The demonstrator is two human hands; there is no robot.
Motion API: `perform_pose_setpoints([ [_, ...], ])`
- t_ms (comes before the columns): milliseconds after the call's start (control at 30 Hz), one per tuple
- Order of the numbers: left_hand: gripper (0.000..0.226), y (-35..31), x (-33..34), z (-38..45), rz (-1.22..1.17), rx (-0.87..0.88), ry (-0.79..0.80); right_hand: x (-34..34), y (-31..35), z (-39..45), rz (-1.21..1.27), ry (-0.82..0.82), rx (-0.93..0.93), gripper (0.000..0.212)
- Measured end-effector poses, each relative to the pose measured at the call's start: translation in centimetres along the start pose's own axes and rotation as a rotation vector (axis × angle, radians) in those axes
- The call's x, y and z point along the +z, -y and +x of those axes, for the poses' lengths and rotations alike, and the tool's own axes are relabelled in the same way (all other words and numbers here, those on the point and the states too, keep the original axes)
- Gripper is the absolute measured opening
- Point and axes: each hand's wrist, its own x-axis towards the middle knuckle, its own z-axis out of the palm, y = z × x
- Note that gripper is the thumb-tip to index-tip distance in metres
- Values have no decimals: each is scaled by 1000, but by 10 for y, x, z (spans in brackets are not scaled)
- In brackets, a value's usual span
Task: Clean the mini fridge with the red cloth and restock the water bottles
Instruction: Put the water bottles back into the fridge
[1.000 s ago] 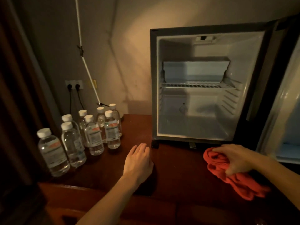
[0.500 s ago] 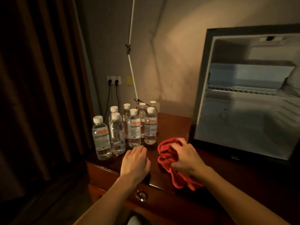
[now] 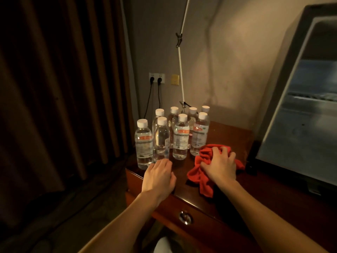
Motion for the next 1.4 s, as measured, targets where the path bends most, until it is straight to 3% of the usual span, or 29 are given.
perform_pose_setpoints([
  [200, 31, 19, -16, -10, 15, -44, -46, -8, 9, -9, -185, -7, -41, 78],
  [333, 30, 26, -29, -13, -7, -100, -75, -18, 26, -19, -199, -134, -225, 81],
  [433, 29, 35, -41, -17, -32, -161, -112, -22, 52, -22, -37, -197, -372, 70],
  [533, 29, 51, -51, -18, -42, -216, -128, -17, 84, -16, 355, -125, -474, 59],
  [633, 49, 65, -55, -11, -104, -336, -51, -11, 113, -10, 564, -43, -438, 54],
  [767, 82, 73, -51, 5, -232, -413, 43, 2, 136, 2, 644, -21, -312, 58],
  [867, 77, 72, -46, 17, -355, -421, 9, 14, 143, 13, 676, -2, -227, 63],
  [1100, 58, 72, -38, 34, -527, -475, -44, 29, 141, 14, 773, 26, -281, 77],
  [1300, 48, 63, -38, 38, -539, -516, -32, 23, 134, 8, 817, 38, -288, 60],
  [1400, 45, 58, -39, 32, -516, -540, -28, 16, 126, 0, 833, 59, -280, 63],
])
